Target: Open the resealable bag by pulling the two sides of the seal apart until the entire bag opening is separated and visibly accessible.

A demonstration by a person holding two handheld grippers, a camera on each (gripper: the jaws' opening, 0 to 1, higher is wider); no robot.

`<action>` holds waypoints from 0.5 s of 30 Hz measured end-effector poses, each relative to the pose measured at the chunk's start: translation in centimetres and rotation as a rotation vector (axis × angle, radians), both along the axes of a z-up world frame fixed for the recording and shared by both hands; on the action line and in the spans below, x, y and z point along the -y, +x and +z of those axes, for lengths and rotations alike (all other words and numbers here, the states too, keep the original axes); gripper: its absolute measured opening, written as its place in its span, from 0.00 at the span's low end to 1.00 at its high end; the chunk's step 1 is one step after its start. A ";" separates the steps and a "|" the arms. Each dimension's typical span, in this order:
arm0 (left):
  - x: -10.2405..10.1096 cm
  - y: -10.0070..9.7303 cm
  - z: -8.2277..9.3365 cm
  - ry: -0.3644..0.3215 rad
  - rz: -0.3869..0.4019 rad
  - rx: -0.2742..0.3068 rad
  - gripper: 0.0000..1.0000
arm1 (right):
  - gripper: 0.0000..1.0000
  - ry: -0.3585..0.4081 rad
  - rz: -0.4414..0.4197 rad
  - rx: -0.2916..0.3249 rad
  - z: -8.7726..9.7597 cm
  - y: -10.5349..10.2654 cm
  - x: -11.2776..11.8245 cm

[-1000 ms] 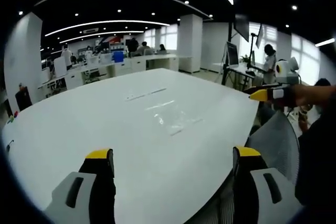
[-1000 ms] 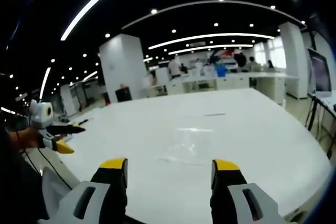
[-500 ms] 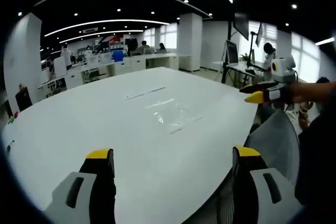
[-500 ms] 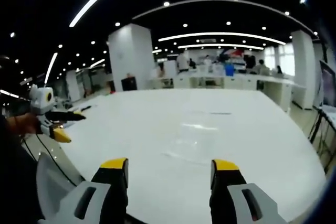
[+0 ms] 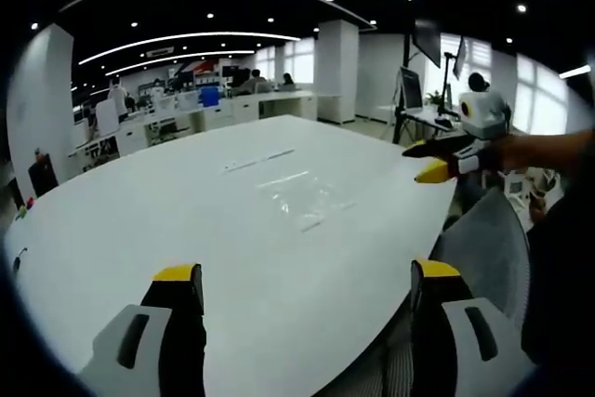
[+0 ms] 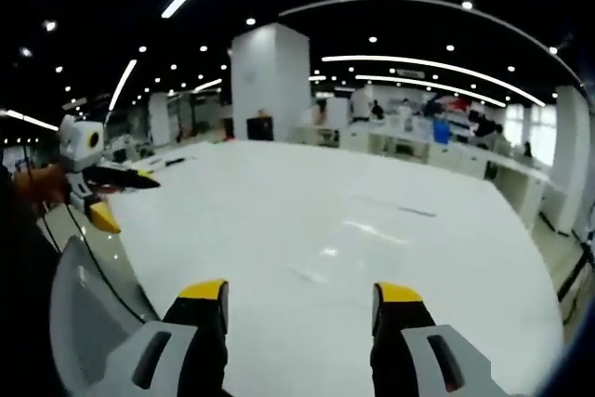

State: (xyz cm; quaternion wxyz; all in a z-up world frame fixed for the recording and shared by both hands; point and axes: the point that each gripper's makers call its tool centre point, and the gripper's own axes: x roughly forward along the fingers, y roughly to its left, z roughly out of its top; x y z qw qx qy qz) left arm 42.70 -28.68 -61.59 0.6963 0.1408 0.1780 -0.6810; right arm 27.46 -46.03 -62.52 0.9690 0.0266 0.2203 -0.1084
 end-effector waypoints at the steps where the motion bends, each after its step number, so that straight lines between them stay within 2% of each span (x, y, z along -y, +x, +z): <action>1: 0.0 0.0 0.0 0.000 0.001 0.000 0.90 | 0.60 -0.001 0.009 -0.006 -0.1 0.2 0.1; 9: 0.2 -0.3 -0.1 0.008 -0.004 -0.005 0.89 | 0.58 -0.017 0.049 -0.013 -0.6 2.2 1.2; 15: 0.5 -0.3 0.0 0.012 -0.009 0.002 0.89 | 0.57 0.019 0.073 -0.002 -1.1 3.9 1.8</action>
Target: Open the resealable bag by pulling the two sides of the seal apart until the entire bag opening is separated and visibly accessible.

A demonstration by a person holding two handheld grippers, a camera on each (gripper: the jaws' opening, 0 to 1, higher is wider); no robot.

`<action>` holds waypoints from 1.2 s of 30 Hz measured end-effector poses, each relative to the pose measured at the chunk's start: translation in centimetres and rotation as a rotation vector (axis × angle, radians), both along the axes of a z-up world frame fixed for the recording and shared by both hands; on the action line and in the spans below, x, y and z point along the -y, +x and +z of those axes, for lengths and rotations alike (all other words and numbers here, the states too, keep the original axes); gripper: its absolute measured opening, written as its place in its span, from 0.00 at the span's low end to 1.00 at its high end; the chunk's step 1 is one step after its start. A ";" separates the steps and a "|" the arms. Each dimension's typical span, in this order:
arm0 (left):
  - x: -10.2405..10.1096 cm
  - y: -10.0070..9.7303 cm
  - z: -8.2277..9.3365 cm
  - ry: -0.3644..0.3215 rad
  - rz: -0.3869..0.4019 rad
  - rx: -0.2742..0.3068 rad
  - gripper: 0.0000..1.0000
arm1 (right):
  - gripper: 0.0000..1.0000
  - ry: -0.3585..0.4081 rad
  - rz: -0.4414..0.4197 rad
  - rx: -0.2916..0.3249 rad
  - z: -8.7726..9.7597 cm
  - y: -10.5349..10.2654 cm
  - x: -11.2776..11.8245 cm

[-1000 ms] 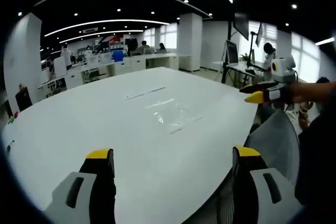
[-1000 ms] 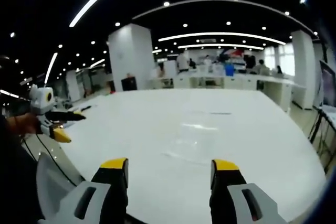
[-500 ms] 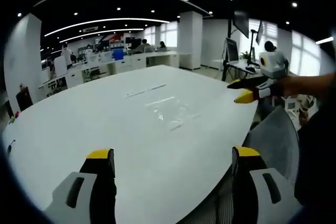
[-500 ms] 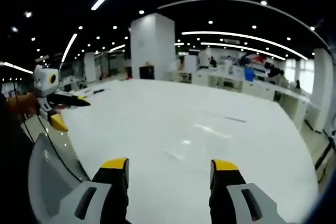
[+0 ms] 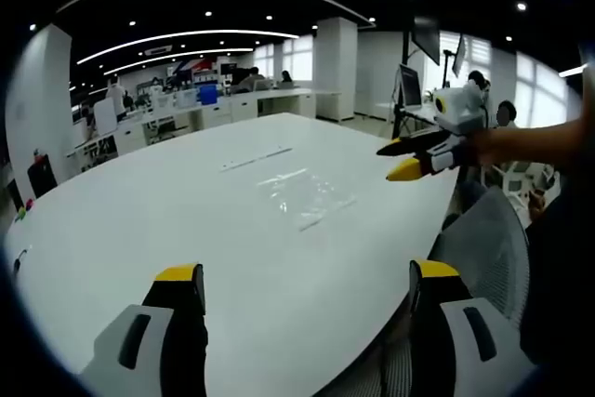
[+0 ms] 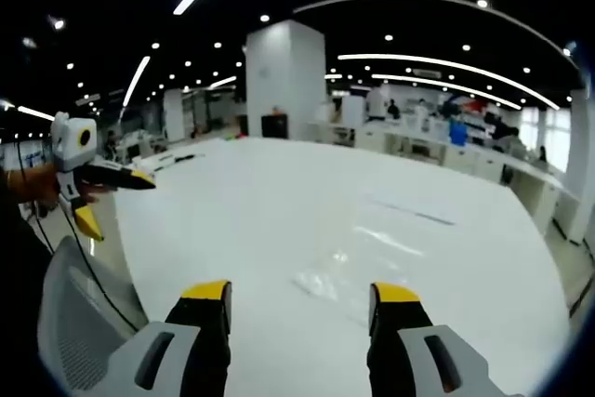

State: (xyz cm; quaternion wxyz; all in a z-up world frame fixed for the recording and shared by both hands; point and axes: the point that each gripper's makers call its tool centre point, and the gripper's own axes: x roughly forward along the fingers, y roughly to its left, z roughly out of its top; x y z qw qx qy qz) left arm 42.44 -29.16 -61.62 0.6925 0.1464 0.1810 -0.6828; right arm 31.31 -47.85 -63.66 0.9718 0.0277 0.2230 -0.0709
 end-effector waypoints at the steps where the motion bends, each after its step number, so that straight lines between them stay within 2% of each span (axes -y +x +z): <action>1: 0.1 0.0 0.1 -0.002 -0.001 0.000 0.89 | 0.57 -0.003 0.012 -0.010 -0.3 0.3 0.1; 6: 0.2 0.1 0.1 0.004 -0.007 0.015 0.88 | 0.55 -0.013 0.063 -0.048 -1.4 1.3 0.2; 15: -0.1 0.0 0.3 -0.005 0.014 0.012 0.89 | 0.52 -0.012 0.097 -0.107 -4.1 2.9 0.0; 22: -0.4 0.3 0.0 0.004 0.033 0.006 0.89 | 0.50 -0.020 0.117 -0.142 -5.0 3.5 0.3; 36: 0.3 0.6 -0.3 0.014 0.049 -0.001 0.88 | 0.43 -0.046 0.185 -0.237 -7.8 5.3 1.3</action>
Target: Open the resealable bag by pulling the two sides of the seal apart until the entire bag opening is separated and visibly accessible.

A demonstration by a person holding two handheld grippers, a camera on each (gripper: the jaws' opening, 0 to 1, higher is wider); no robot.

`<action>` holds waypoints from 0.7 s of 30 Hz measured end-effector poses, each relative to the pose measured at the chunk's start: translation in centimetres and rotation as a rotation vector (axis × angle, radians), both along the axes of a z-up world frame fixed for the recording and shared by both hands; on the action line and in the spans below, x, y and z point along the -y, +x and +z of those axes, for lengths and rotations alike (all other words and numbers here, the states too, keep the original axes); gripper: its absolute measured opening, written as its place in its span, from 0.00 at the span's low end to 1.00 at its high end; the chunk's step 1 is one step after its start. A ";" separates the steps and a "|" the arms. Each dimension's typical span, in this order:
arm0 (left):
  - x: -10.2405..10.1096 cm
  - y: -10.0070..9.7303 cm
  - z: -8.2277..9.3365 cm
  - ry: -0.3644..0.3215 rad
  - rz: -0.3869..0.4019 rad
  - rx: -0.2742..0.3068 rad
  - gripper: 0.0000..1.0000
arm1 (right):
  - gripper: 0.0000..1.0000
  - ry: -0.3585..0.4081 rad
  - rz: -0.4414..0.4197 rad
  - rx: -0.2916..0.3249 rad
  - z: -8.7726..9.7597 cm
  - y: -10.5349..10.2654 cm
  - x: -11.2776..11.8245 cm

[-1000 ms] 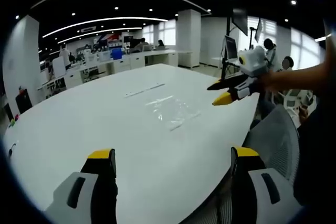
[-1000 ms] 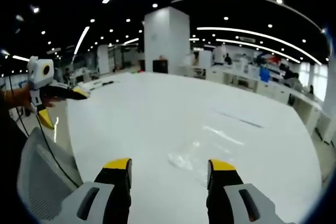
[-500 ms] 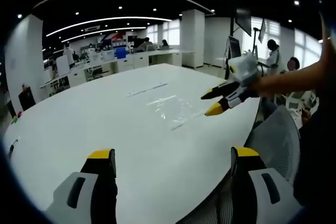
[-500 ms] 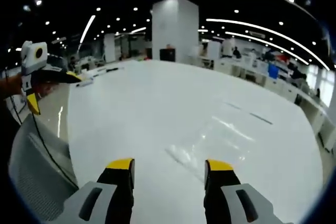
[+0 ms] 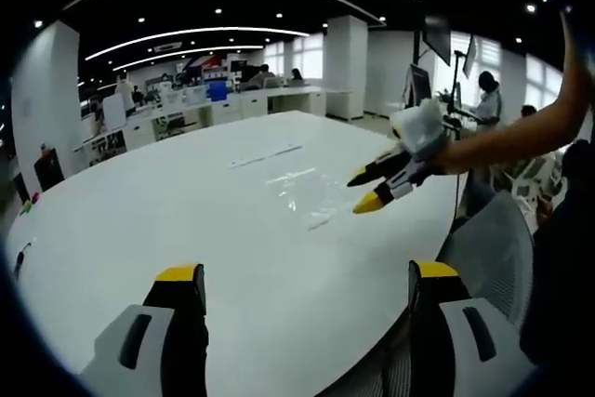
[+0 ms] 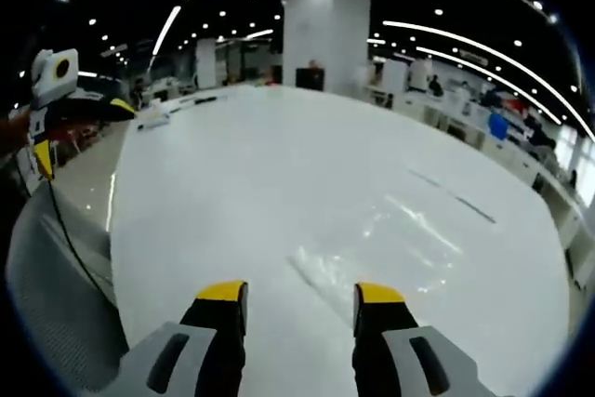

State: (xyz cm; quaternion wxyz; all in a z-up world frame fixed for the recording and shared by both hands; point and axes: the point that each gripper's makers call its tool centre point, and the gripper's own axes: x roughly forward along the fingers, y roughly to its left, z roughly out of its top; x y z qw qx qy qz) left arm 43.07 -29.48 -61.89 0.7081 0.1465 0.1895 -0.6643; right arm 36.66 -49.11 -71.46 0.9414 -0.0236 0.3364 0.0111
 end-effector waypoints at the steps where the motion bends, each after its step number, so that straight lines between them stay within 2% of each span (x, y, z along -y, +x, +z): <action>1: 0.0 0.0 0.0 0.001 0.000 -0.001 0.88 | 0.43 -0.001 0.001 -0.003 -0.1 0.0 0.0; 8: 0.1 0.1 -0.2 0.011 0.005 -0.002 0.87 | 0.41 -0.006 0.035 -0.045 -1.6 0.8 0.0; 21: 0.2 0.5 -0.4 0.016 0.027 -0.013 0.86 | 0.35 0.020 0.024 -0.053 -2.8 2.7 0.8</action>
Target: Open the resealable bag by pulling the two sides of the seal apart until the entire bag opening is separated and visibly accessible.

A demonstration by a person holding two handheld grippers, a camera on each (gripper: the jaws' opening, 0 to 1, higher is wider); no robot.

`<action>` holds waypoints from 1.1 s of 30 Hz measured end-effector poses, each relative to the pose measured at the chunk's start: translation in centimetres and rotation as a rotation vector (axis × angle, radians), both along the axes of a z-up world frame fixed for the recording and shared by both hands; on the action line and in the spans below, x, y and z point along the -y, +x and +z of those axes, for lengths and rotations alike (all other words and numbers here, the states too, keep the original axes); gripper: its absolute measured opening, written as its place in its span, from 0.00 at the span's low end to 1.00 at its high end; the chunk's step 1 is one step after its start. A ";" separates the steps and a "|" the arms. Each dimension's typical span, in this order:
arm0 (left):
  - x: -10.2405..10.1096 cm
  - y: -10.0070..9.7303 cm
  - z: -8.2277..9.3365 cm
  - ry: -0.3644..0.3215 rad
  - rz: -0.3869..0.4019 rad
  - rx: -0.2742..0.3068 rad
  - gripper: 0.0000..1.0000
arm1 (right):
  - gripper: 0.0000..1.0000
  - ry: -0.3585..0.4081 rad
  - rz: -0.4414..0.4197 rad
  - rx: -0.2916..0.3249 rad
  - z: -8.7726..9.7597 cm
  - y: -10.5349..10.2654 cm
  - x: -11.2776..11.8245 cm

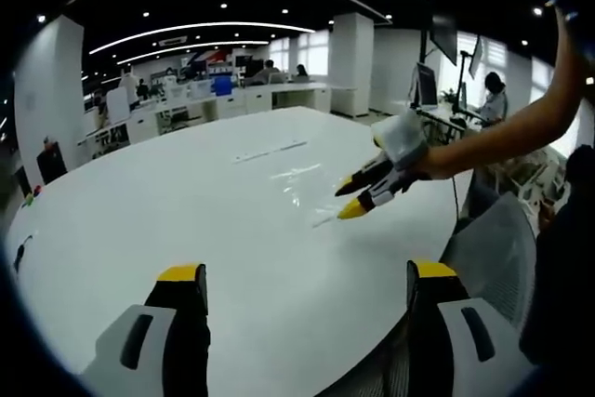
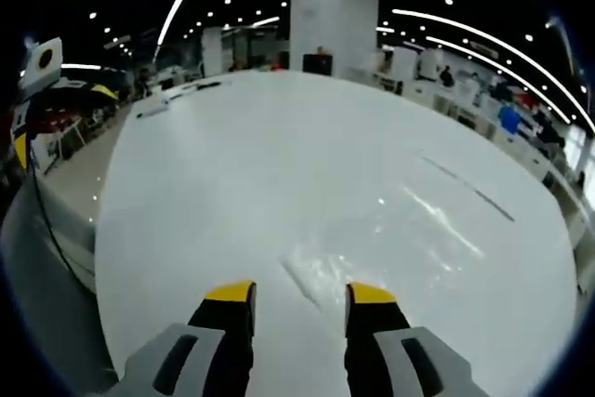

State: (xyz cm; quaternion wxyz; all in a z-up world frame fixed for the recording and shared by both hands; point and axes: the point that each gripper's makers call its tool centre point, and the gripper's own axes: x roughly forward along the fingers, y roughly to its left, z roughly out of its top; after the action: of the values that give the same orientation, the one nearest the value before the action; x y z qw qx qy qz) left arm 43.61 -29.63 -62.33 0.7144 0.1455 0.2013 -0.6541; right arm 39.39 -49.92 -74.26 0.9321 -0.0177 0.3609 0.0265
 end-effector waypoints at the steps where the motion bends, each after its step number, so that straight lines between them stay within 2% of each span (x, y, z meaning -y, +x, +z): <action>1: 0.0 0.1 0.0 0.002 0.004 0.003 0.86 | 0.34 0.003 -0.004 -0.005 -0.2 0.1 0.1; 5: -0.1 0.2 0.0 0.003 0.010 0.000 0.86 | 0.29 0.033 -0.024 -0.015 -0.8 0.3 0.3; 12: -0.3 0.5 -0.6 0.017 0.018 -0.007 0.85 | 0.27 0.057 -0.044 -0.025 -1.7 1.0 0.3; 19: -0.4 0.6 -0.5 0.016 0.022 -0.008 0.85 | 0.20 0.049 -0.071 -0.032 -2.2 1.1 0.5; 28: -0.4 0.8 -0.5 0.022 0.024 -0.006 0.85 | 0.18 0.030 -0.045 -0.065 -3.4 1.2 0.4; 33: -0.5 0.8 -0.6 0.023 0.028 -0.012 0.85 | 0.12 0.002 -0.050 -0.077 -3.8 1.2 0.5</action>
State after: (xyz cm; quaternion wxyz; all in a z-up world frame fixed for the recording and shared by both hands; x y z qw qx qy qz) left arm 44.45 -29.13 -62.97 0.7206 0.1472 0.2151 -0.6425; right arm 40.61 -50.42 -78.05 0.9178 -0.0068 0.3969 0.0043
